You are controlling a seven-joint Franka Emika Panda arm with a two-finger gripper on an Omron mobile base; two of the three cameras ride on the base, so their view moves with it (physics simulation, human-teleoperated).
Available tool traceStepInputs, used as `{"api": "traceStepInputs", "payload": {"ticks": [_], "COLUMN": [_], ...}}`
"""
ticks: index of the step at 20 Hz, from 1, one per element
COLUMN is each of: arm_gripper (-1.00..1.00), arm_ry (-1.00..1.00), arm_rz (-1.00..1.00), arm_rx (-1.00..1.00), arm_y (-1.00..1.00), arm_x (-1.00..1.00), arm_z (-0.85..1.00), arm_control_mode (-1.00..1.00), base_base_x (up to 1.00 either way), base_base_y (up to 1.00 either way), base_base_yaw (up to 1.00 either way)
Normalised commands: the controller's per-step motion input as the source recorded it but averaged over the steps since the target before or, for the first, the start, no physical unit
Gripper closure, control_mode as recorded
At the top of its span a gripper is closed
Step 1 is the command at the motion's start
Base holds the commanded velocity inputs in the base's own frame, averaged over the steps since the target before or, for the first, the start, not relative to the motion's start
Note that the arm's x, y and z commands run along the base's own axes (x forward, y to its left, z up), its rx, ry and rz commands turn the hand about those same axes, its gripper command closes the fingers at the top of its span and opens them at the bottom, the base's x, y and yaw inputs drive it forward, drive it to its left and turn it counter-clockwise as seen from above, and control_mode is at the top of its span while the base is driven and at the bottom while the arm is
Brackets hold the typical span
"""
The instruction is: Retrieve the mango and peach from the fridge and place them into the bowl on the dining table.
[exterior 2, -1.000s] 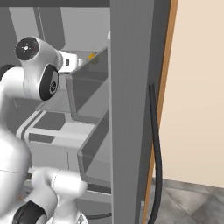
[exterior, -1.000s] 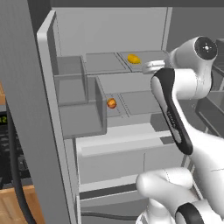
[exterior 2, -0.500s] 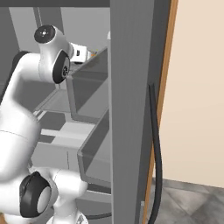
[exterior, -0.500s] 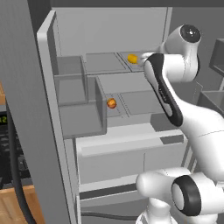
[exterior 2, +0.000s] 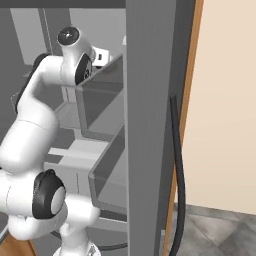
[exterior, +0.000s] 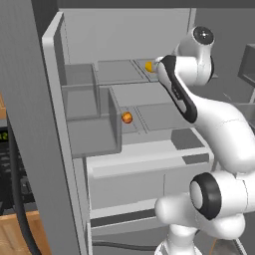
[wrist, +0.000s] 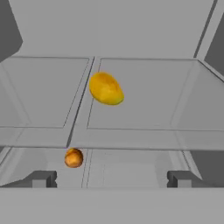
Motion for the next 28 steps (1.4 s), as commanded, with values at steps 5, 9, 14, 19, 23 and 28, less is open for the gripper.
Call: {"api": "traceStepInputs", "payload": {"ticks": [5,9,14,19,23,28], "arm_gripper": [-1.0,-1.0,-1.0,-1.0,-1.0,-1.0], "arm_ry": [0.0,0.03,0.1,0.1,0.0,-0.01], "arm_rz": [0.0,0.0,0.07,0.12,0.06,0.04], "arm_rx": [0.0,0.0,0.0,0.0,0.0,0.0], "arm_y": [0.0,0.0,-0.02,-0.05,0.0,0.0], "arm_x": [0.64,0.61,0.53,0.51,0.51,0.43], "arm_z": [-0.03,0.0,0.0,0.0,-0.11,-0.34], "arm_control_mode": [-1.0,-1.0,-1.0,-1.0,-1.0,-1.0], "base_base_x": [0.0,0.0,0.0,0.0,0.0,0.0], "base_base_y": [0.0,0.0,0.0,0.0,0.0,0.0], "base_base_yaw": [0.0,0.0,0.0,0.0,0.0,0.0]}}
